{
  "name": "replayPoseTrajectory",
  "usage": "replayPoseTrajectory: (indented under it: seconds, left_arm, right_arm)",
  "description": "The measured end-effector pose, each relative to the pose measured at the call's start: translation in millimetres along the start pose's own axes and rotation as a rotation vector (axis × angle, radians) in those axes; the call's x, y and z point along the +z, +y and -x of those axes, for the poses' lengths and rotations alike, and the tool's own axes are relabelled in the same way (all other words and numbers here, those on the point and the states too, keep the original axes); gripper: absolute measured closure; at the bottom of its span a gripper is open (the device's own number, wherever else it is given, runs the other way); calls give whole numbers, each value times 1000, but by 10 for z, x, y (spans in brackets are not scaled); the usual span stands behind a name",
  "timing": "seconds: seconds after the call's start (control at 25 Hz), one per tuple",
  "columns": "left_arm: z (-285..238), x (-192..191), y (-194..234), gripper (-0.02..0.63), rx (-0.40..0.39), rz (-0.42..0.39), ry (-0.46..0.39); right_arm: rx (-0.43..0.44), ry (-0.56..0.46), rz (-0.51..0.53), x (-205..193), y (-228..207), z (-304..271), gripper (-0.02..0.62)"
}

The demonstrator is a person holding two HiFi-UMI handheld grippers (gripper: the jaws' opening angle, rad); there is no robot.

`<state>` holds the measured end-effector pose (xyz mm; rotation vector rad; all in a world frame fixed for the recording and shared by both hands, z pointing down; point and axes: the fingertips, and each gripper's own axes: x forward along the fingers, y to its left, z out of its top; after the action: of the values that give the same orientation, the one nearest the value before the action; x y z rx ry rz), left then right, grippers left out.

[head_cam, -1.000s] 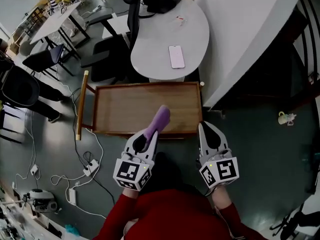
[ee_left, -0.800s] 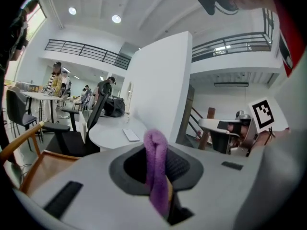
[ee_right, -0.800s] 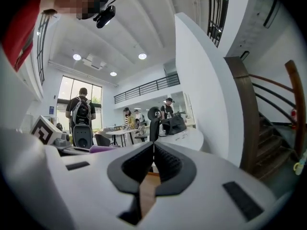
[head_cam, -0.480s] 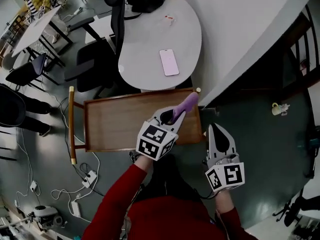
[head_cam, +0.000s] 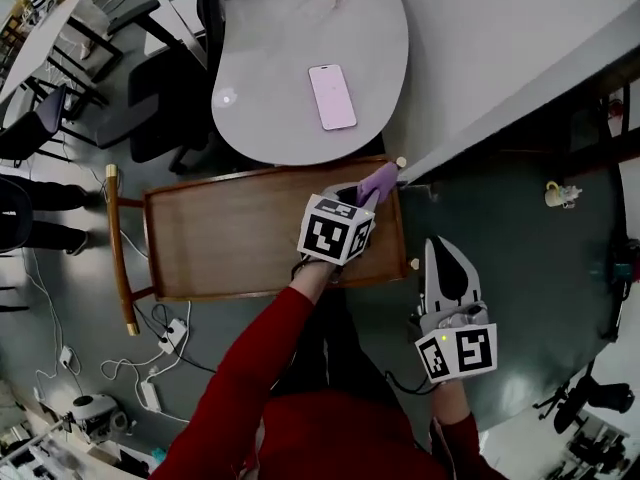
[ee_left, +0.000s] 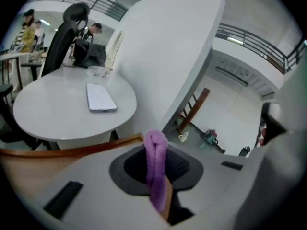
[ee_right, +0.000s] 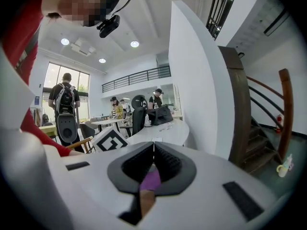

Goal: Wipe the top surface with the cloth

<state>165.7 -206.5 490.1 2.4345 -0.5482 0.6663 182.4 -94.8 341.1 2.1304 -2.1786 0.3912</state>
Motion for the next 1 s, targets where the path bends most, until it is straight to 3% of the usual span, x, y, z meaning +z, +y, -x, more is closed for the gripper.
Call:
replayPoseTrajectory:
  seconds: [0.12, 0.24, 0.36, 0.52, 0.72, 1.0]
  left_arm:
    - [-57, -160, 495, 549, 41, 130, 35]
    - [221, -348, 1164, 549, 143, 218, 51]
    - [795, -542, 1904, 549, 290, 291, 39]
    - [1834, -814, 2786, 549, 547, 378, -8]
    - [2762, -1049, 3270, 549, 809, 397, -10]
    - [3089, -1094, 3502, 549, 962, 332, 20]
  right_arm:
    - [18, 39, -15, -86, 1, -144, 583]
    - [60, 76, -24, -202, 56, -370, 583]
    - [105, 105, -29, -303, 129, -604, 583]
    - [168, 124, -25, -349, 295, -824, 583]
    - [230, 134, -17, -348, 424, -950, 583]
    - [246, 129, -2, -344, 538, -1060, 583]
